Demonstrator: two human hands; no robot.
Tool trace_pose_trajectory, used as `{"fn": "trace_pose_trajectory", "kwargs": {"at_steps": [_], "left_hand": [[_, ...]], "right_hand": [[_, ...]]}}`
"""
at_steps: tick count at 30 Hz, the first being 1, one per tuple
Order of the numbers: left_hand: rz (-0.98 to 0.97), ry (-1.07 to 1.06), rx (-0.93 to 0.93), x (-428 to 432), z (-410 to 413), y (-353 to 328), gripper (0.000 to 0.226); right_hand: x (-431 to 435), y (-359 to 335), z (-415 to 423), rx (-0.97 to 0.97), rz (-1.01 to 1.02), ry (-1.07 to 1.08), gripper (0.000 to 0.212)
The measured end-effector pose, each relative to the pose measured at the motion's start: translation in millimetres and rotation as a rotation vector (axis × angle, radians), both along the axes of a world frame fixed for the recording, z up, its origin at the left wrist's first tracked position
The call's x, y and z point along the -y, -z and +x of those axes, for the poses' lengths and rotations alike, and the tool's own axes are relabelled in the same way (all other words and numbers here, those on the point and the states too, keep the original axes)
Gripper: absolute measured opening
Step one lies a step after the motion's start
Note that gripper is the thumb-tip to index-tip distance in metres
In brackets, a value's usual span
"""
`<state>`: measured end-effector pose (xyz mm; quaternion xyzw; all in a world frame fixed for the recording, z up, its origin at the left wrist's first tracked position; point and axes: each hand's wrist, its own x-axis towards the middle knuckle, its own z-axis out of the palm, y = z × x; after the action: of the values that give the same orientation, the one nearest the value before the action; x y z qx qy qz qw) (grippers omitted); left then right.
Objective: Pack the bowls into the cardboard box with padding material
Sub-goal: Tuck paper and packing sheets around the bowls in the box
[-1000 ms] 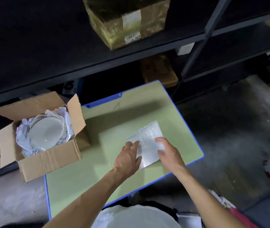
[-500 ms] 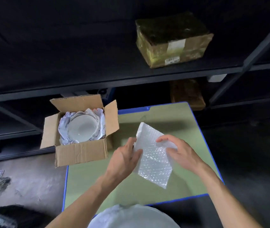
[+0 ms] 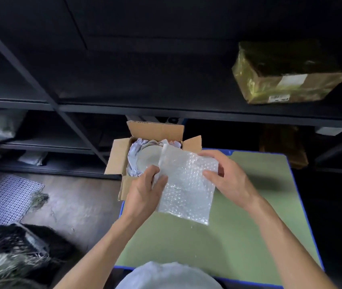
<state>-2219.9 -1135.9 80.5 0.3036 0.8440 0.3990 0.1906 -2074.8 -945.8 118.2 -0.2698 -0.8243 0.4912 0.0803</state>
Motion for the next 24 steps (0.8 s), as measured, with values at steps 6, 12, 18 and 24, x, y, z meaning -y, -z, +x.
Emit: {"fn": "trace_pose_trajectory", "kwargs": {"at_steps": [6, 12, 18, 24], "left_hand": [[-0.012, -0.192, 0.069, 14.7, -45.4, -1.1, 0.011], [0.040, -0.098, 0.092, 14.1, -78.1, -3.7, 0.034], [0.016, 0.023, -0.071, 11.7, -103.3, 5.7, 0.059], [-0.053, 0.158, -0.267, 11.4, -126.4, 29.3, 0.041]], "right_hand": [[24.5, 9.5, -45.5, -0.006, 0.024, -0.014, 0.065], [42.1, 27.2, -81.4, 0.130, 0.158, 0.025, 0.037], [48.4, 40.9, -105.8, 0.222, 0.293, 0.125, 0.042], [56.4, 47.6, -118.0, 0.250, 0.367, 0.157, 0.040]]}}
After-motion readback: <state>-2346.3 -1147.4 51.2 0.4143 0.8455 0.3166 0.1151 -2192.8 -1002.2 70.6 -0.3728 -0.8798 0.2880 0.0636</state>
